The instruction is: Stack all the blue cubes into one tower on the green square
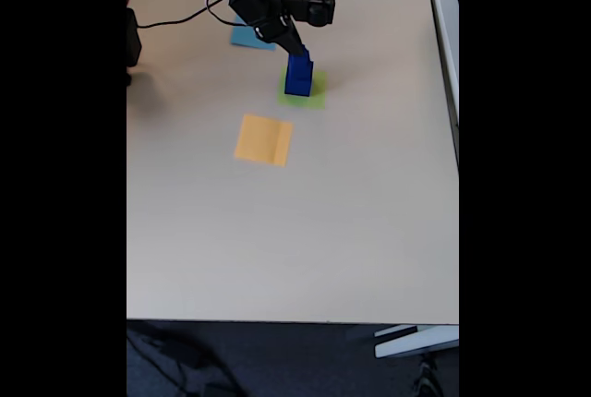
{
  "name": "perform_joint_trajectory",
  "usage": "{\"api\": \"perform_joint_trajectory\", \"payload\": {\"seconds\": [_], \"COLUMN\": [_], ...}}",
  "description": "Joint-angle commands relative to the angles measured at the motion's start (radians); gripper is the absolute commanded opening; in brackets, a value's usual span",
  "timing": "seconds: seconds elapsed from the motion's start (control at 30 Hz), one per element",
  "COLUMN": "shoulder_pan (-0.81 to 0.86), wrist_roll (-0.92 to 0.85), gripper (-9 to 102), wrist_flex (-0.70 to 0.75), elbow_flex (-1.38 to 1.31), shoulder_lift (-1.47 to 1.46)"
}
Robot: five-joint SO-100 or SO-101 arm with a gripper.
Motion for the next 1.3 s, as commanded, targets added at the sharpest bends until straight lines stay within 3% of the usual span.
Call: {"api": "perform_joint_trajectory", "payload": {"seconds": [0.0,1.27], "shoulder_pan": [-0.006,-0.012], "wrist_roll": [0.011,0.008], "gripper": [0,0], "wrist_flex": [0.003,0.005], "elbow_flex": [-0.067,-0.091], "shoulder_lift": [0.008,-0.011]}}
